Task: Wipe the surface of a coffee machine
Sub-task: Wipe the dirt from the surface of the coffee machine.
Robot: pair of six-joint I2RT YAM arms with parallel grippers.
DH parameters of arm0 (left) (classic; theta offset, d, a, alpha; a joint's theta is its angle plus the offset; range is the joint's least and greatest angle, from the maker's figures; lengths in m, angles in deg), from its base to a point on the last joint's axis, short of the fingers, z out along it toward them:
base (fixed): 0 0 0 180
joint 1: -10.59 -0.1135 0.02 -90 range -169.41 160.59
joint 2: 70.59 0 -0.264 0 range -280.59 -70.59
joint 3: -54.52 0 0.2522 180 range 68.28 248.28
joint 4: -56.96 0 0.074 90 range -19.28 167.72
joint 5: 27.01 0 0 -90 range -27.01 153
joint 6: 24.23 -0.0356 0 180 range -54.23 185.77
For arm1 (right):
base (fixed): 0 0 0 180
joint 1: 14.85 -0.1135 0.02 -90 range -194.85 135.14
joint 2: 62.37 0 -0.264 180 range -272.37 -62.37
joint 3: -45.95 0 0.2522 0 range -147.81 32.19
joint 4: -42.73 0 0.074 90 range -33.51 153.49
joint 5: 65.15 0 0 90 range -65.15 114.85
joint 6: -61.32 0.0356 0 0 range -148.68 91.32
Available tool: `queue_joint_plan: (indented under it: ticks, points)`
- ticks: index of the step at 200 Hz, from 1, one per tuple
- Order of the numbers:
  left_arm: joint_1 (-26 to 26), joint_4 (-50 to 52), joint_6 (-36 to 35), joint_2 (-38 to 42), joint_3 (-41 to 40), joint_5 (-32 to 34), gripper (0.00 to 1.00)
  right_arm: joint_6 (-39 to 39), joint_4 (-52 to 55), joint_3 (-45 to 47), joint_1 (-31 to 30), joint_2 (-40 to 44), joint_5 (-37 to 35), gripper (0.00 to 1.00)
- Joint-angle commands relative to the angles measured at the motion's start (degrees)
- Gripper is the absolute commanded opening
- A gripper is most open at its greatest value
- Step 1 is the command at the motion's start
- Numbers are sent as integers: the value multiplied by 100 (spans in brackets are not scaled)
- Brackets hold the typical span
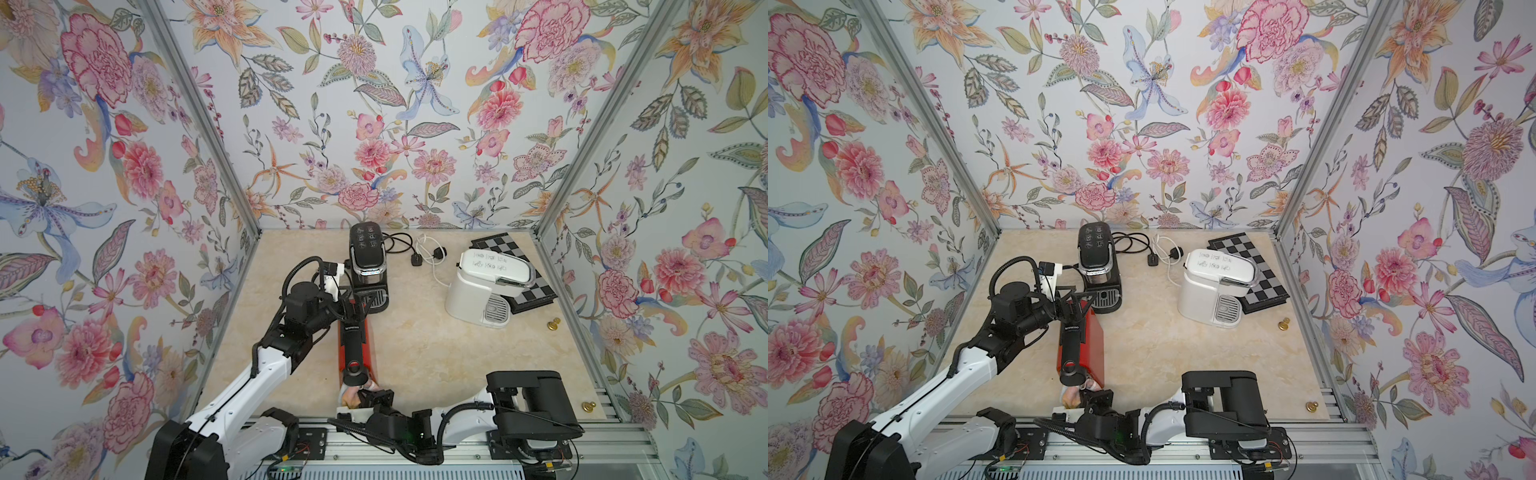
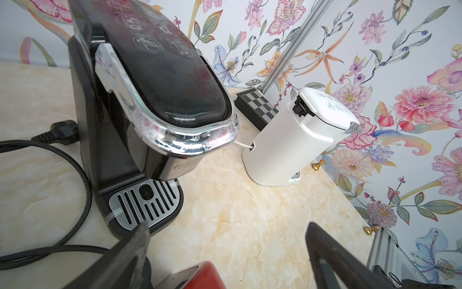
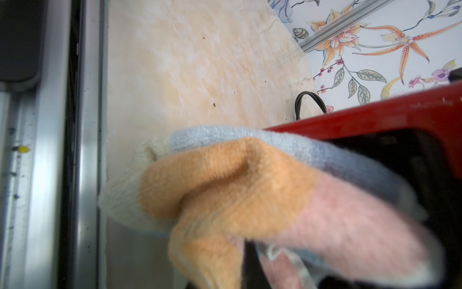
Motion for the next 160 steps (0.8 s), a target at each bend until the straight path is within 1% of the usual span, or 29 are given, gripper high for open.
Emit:
queue_joint_plan:
  ticks: [1, 32, 56, 73, 94, 119, 142, 153, 160]
  points:
    - [202, 449, 168, 68, -125, -388, 98, -183, -398, -236, 163, -267, 21, 0]
    - [202, 485, 158, 156, -163, -348, 98, -452, -813, -271, 235, -188, -270, 0]
    - [197, 460, 171, 141, -177, -357, 98, -840, -1390, -102, 100, 108, -639, 0]
    - [198, 424, 175, 132, -175, -365, 98, -1313, -1880, 3, -46, 181, -924, 0]
    - [197, 406, 179, 135, -169, -381, 98, -1553, -2090, 65, -163, 205, -1108, 0]
    - [206, 432, 188, 176, -154, -383, 98, -1548, -2036, 152, -319, 322, -1295, 0]
    - [197, 507, 179, 249, -159, -350, 98, -1165, -1508, 304, -450, 573, -1382, 0]
    - [206, 521, 176, 277, -153, -315, 98, -882, -1061, 427, -533, 832, -1257, 0]
    - [206, 533, 188, 290, -160, -279, 98, -538, -380, 432, -599, 1089, -991, 0]
